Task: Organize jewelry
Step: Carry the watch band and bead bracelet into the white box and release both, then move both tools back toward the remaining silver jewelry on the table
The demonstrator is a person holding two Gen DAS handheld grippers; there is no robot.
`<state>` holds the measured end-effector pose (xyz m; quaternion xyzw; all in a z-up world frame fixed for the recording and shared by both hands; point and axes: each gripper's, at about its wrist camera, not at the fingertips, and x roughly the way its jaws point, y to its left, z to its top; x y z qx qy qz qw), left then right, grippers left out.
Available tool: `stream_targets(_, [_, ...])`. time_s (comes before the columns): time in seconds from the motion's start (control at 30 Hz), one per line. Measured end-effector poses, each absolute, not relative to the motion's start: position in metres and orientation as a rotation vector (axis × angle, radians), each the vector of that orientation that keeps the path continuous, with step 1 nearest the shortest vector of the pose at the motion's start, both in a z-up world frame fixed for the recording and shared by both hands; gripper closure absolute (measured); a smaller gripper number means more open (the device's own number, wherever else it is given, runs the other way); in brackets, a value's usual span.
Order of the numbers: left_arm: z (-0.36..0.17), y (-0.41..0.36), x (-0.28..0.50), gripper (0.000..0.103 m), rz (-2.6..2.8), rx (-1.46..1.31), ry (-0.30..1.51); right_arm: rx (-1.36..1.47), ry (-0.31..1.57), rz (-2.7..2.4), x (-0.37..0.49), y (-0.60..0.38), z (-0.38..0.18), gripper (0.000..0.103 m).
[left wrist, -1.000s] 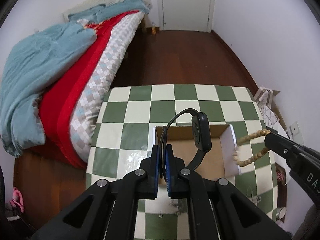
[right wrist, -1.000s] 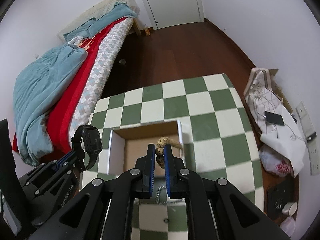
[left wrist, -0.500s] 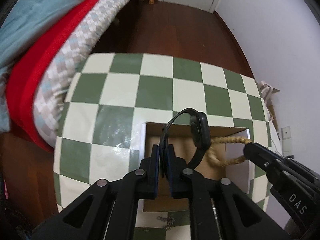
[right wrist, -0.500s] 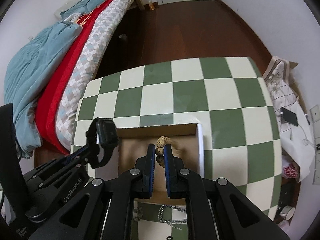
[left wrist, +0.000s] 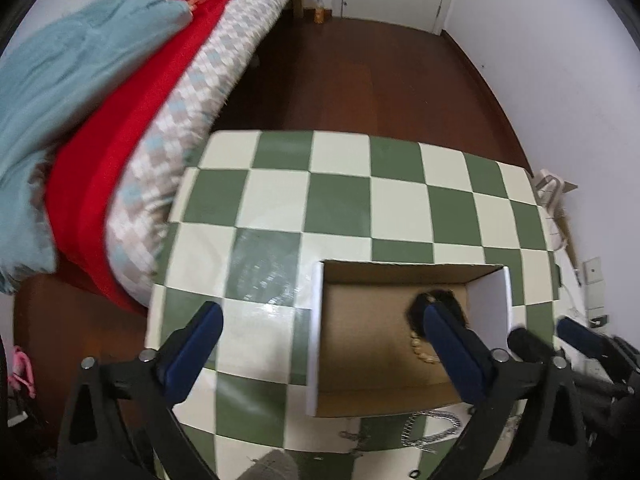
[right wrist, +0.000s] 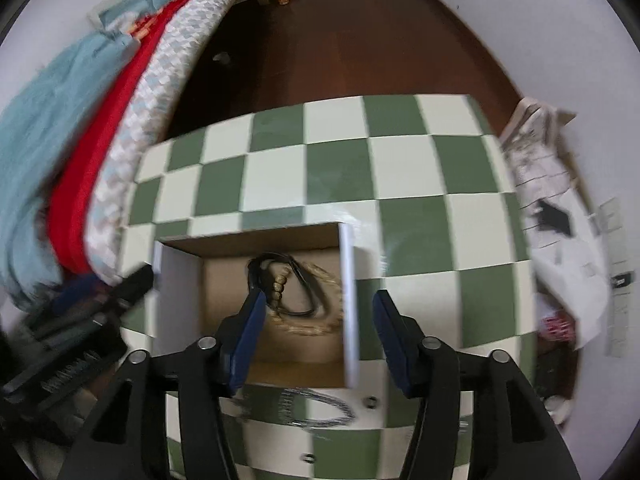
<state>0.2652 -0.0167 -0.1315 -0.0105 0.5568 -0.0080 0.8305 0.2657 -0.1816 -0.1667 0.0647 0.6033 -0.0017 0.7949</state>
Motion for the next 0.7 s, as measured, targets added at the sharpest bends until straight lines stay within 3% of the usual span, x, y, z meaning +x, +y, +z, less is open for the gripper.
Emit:
stream_targets(0.03, [-0.131, -0.016, 0.263, 0.000, -0.005, -0.007, 1.165, 0.114, 1.296, -0.017, 0.263, -0.180, -0.167, 0.015])
stream_targets(0.07, [-0.130, -0.015, 0.260, 0.000, 0.004, 0.005, 1.154, 0.089, 1.294, -0.032, 0.259, -0.179, -0.167, 0.006])
stream_targets(0.1, [-0.130, -0.015, 0.258, 0.000, 0.015, 0.018, 1.144, 0.059, 1.290, -0.045, 0.254, -0.177, -0.169, 0.004])
stream_targets(0.43, [-0.131, -0.005, 0.222, 0.000, 0.069, 0.074, 1.080, -0.022, 1.267, -0.075, 0.221, -0.167, -0.175, 0.000])
stream_targets(0.7, [-0.106, 0.001, 0.181, 0.000, 0.072, 0.079, 0.984, -0.035, 1.166, -0.105, 0.187, -0.166, -0.142, 0.000])
